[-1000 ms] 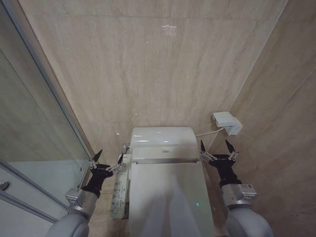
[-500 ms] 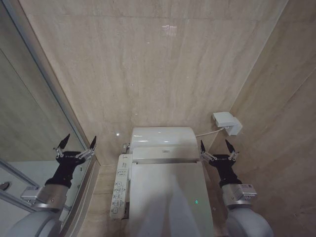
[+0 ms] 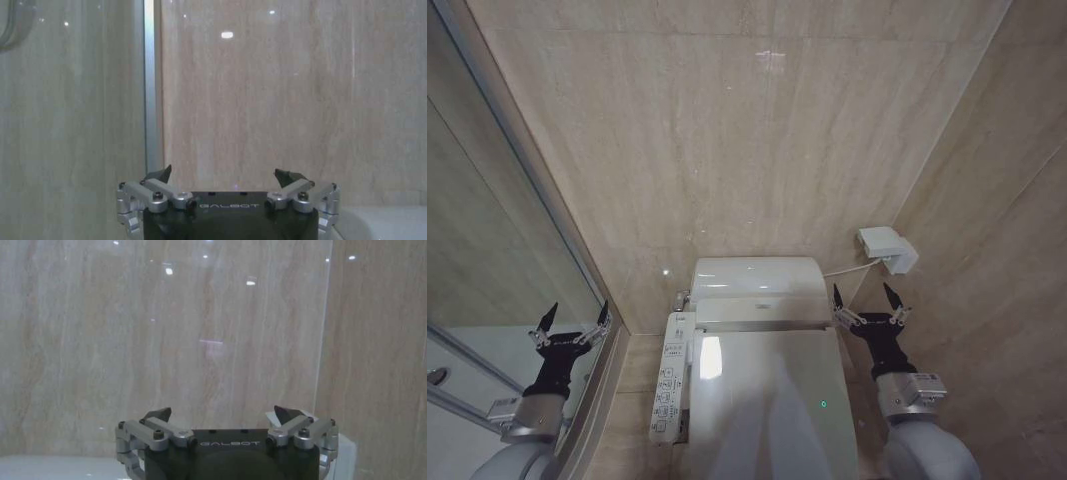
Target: Open the toilet lid, clean the toilet bowl with a toilet brush, close the toilet lid, and flush.
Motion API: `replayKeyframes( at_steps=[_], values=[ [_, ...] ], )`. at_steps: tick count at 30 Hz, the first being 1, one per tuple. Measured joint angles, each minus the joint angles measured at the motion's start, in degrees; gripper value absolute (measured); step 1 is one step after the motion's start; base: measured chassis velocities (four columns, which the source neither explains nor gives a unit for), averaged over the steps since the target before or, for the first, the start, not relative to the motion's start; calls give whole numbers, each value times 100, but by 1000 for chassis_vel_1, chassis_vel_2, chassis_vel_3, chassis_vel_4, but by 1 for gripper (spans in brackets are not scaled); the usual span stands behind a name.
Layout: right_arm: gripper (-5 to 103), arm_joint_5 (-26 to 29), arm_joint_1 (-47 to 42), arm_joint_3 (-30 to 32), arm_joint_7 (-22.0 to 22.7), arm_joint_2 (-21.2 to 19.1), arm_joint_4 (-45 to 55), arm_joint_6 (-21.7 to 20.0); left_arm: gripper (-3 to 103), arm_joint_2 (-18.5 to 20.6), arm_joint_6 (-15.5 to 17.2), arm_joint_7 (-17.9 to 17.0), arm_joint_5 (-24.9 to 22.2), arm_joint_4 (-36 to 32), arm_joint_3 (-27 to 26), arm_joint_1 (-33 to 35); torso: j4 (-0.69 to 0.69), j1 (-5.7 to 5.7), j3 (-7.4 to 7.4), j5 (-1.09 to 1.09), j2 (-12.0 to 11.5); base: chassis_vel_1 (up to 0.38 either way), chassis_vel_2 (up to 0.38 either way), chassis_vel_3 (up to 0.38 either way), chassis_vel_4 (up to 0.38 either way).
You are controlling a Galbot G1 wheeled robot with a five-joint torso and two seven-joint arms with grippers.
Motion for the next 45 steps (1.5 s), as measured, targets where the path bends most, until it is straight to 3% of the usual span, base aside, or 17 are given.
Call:
replayKeyframes(
  at_steps=[8,9,11,14,17,22,30,36,37,44,45],
  values=[
    [100,0,0,1,0,0,0,0,100,213,-122,53,-52,867,526,-840,0,0,1,-1,0,0,0,0,0],
    [100,0,1,-1,0,0,0,0,100,256,-138,66,-55,995,642,-954,5,0,0,2,0,0,0,0,0],
    [100,0,2,0,0,0,0,0,100,373,-142,84,-66,1279,967,-1239,-1,0,0,-1,0,0,0,0,0],
    [100,0,1,0,0,0,0,0,100,467,-136,88,-97,1558,1224,-1602,3,0,0,1,0,0,0,0,0],
    [100,0,0,1,0,0,0,0,100,577,-149,88,-148,2259,1651,-2428,-1,1,1,0,-1,0,0,0,0],
    [100,0,1,0,0,0,0,0,100,656,-225,154,-228,2901,1959,-3028,3,1,1,0,0,0,0,0,0],
    [100,0,1,0,0,0,0,0,100,591,-369,290,-286,3534,2340,-3569,2,1,1,0,-1,0,0,0,0],
    [100,0,0,0,0,0,0,0,100,465,-434,585,-188,3985,2546,-3792,1,0,0,0,0,0,0,0,0],
    [100,0,0,-1,0,0,0,0,89,446,-497,683,-159,4122,2587,-3853,1,0,0,0,0,0,0,0,0],
    [100,0,0,0,0,0,0,0,89,463,-582,1059,64,4395,2683,-3959,2,0,0,0,0,0,0,0,0],
    [100,0,0,0,0,0,0,0,62,470,-602,1148,126,4448,2702,-3963,2,0,0,1,0,0,0,0,0]
  ],
)
